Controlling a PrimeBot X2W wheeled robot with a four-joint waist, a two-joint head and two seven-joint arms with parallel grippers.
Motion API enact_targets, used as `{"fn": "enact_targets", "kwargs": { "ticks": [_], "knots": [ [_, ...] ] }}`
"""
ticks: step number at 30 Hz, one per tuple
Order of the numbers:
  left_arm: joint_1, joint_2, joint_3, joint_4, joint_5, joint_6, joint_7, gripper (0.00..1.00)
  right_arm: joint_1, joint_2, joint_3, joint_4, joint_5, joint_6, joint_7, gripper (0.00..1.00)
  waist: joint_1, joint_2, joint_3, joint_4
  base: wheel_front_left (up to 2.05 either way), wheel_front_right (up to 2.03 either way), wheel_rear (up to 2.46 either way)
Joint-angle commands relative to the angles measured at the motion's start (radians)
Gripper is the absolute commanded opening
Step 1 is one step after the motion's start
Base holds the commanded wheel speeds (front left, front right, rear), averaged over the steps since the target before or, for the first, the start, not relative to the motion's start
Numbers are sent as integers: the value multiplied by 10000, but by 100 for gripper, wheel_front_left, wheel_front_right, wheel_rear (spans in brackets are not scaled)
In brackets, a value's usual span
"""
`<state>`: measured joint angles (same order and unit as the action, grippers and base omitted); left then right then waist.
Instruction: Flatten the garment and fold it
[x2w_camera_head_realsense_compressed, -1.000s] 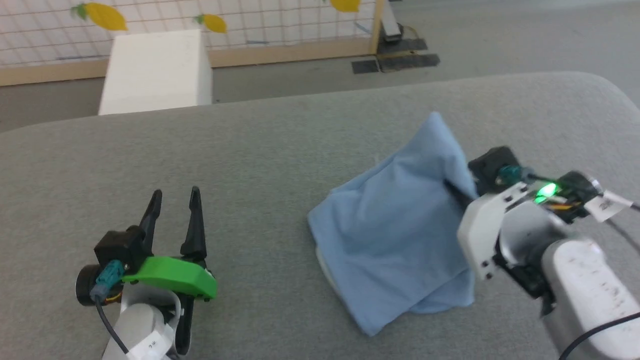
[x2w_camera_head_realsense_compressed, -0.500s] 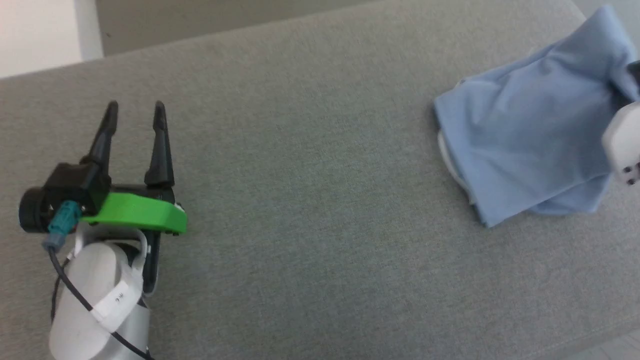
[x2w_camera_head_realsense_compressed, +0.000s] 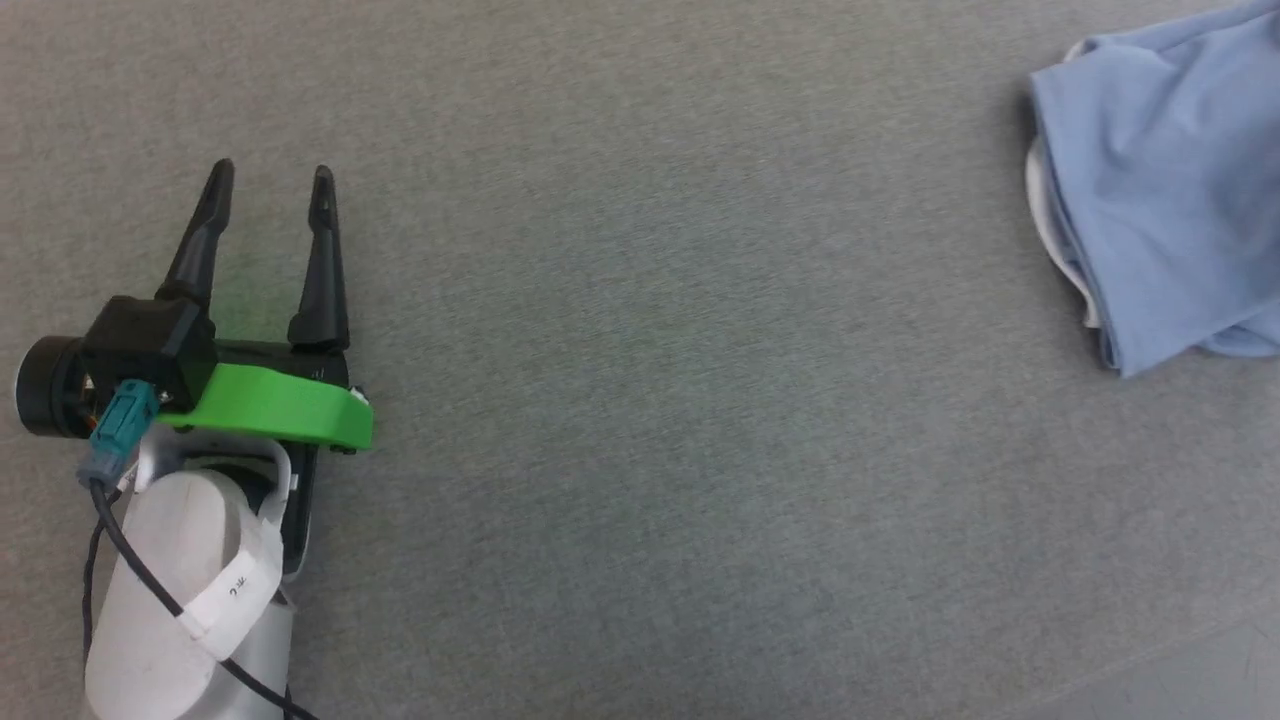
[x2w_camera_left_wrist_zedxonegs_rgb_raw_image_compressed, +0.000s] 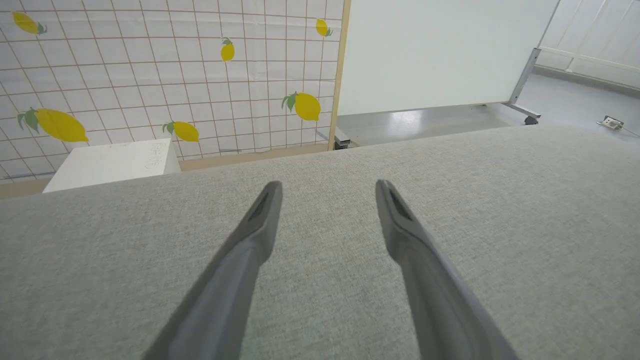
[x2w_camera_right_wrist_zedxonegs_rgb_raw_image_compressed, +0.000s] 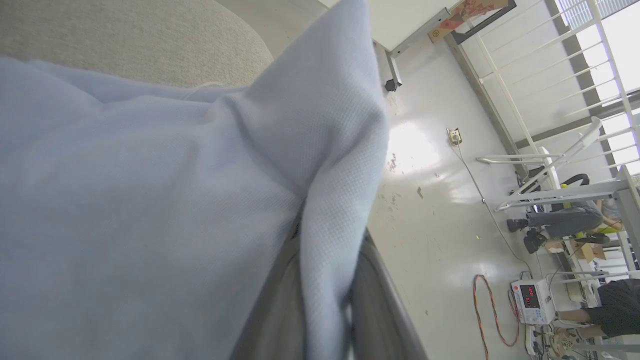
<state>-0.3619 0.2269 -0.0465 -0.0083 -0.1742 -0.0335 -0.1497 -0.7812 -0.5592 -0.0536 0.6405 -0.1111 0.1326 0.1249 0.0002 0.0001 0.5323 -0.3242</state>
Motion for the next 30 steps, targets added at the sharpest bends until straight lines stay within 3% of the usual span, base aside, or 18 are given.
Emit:
{"fn": "enact_targets", "kwargs": {
  "ticks": [1, 3, 4, 5, 6, 15, 16, 23, 30],
  "knots": [
    [-10, 80, 17, -76, 13, 55, 15, 100, -246, 175, -201, 160, -195, -19, -73, 0, -2, -1, 66, 222, 0, 0, 0],
    [49, 52, -6, -81, -7, 88, 6, 100, -337, 298, -493, 381, -459, -19, -104, 0, -2, -1, -22, 303, 0, 0, 0],
    [85, 45, -11, -61, -23, 93, -11, 100, -360, 350, -636, 470, -572, -19, -129, 11, -2, -1, -92, 336, 0, 0, 0],
    [130, 21, -23, -19, -51, 99, -43, 100, -364, 396, -769, 578, -727, -19, -140, 96, -2, -1, -197, 379, 0, 0, 0],
    [167, -10, -43, 35, -82, 95, -83, 100, -373, 455, -868, 643, -793, -19, -191, 100, -2, -1, -312, 420, 0, 0, 0],
    [890, -581, -195, 1015, -490, 136, -718, 100, 268, 1059, -812, 53, -75, -19, -1710, 100, -2, -1, -2307, 876, 0, 0, 0],
    [1154, -778, -224, 1347, -637, 112, -869, 100, 776, 1158, -650, -357, 430, -19, -1903, 100, -2, -1, -2991, 1140, 0, 0, 0],
    [1643, -1123, -268, 1945, -907, 120, -1031, 100, 2605, 1717, -520, -2246, 1862, -19, -2198, 100, -2, -1, -4212, 1925, 0, 0, 0],
    [1949, -1362, -404, 2230, -1166, 139, -1071, 100, 4953, 3017, -676, -5193, 2520, -19, -2059, 100, -2, -1, -4812, 2675, 0, 0, 0]
  ]
}}
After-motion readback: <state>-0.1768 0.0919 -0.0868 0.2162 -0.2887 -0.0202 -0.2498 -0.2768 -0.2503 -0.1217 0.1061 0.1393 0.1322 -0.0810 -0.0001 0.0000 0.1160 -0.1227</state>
